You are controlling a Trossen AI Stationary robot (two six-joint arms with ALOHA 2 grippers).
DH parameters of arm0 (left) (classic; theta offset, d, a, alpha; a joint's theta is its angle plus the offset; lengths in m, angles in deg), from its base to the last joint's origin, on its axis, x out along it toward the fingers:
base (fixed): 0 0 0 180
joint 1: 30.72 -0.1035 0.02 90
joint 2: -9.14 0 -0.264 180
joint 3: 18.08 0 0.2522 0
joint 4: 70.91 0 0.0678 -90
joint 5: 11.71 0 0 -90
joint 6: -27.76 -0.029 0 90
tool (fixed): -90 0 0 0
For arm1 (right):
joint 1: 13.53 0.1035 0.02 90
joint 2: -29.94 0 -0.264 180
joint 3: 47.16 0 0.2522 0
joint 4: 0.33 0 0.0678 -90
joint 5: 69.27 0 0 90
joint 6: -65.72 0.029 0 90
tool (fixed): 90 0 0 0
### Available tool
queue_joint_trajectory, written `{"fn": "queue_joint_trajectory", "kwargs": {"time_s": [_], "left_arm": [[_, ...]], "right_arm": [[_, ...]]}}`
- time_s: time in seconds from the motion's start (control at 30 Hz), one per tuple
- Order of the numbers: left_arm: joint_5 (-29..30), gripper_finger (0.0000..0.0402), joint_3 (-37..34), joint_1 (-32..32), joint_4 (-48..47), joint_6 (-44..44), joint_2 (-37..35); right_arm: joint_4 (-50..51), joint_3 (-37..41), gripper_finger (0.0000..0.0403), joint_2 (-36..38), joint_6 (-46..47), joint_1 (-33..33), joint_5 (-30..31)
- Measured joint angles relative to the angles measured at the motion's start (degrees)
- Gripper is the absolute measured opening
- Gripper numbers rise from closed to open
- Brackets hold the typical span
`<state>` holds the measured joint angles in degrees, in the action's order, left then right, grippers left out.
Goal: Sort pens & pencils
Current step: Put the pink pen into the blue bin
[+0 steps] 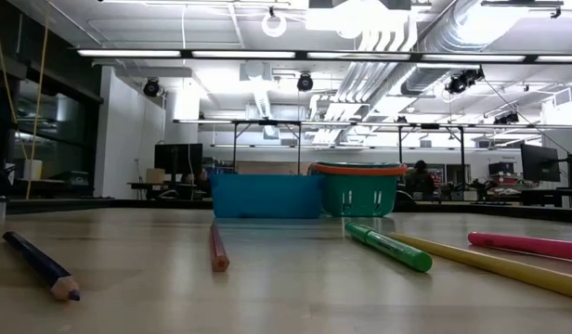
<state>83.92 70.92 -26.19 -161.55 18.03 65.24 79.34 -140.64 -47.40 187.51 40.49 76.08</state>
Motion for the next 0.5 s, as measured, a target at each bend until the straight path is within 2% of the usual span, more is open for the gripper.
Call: {"fn": "queue_joint_trajectory", "kwargs": {"time_s": [0.07,0.17,0.33,0.4,0.5], "left_arm": [[0.0,0.0051,0.0,0.0,0.0,0.0,0.0],[0.2,0.0051,0.0,0.0,0.0,0.0,0.0],[0.3,0.0051,0.0,0.0,0.0,0.7,0.0],[0.3,0.0051,0.0,0.0,0.0,1.2,0.0],[0.3,0.0051,0.0,0.0,0.0,1.9,0.0]], "right_arm": [[-7.6,0.0,0.0131,0.0,-7.7,-0.7,0.4],[-20.2,0.0,0.0131,0.0,-24.6,-3.2,-0.3],[-39.4,0.0,0.0131,0.0,-52.4,-9.4,-6.1],[-43.2,0.0,0.0131,0.0,-58.2,-12.4,-9.9],[-42.9,0.0,0.0131,0.0,-60.8,-17.2,-18.2]]}}
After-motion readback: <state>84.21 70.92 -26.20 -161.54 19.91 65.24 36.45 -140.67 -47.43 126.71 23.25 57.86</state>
